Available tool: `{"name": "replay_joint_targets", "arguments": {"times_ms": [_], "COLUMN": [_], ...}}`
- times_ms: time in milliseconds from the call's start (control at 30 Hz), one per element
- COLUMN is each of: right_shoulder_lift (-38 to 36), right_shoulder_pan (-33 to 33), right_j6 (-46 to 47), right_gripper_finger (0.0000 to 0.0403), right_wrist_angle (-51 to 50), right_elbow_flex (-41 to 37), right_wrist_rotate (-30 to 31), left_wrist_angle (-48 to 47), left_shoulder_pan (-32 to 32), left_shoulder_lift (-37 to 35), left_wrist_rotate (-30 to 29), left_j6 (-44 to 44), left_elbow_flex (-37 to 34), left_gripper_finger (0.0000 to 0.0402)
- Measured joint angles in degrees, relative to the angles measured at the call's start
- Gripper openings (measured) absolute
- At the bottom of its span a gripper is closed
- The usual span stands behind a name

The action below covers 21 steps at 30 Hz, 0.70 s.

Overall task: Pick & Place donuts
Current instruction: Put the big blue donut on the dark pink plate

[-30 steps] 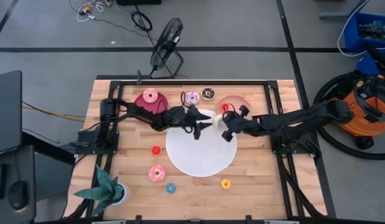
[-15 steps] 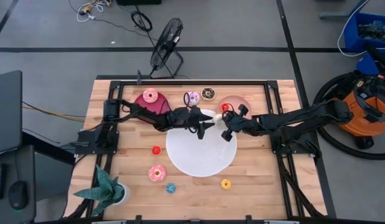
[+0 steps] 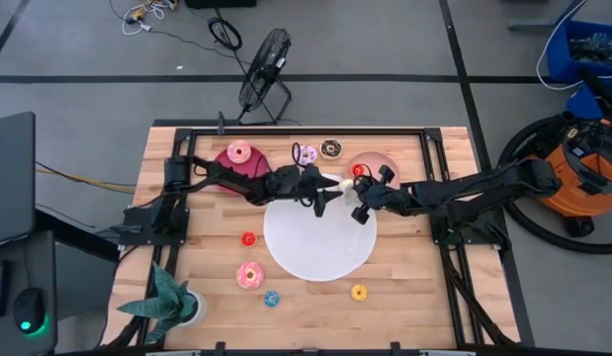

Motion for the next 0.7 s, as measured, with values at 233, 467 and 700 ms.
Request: {"name": "replay_joint_targets", "arguments": {"times_ms": [233,467,700], "right_shoulder_lift": [0.0,-0.02,-0.04], "right_shoulder_pan": [0.0,0.02,0.09], "right_j6": [0.0,-0.04,-0.03], "right_gripper_finger": [0.0002,0.0017,0.0102], "right_wrist_angle": [-0.15,-0.24,-2.66], "right_elbow_flex": [0.0,0.0,0.0], "right_wrist_rotate": [-0.04,-0.39,-0.3], "left_wrist_angle": [-3.76,-4.84,-22.77], "left_shoulder_pan": [-0.02,-0.03,-0.35], "left_shoulder_lift": [0.0,-0.01,-6.67], "left_wrist_rotate": [0.02,0.91,-3.34], "left_j6": [3.76,7.95,10.61], "left_elbow_flex": [1.98,1.98,2.03], "left_gripper_finger": [0.0091,0.0013,0.0008]}}
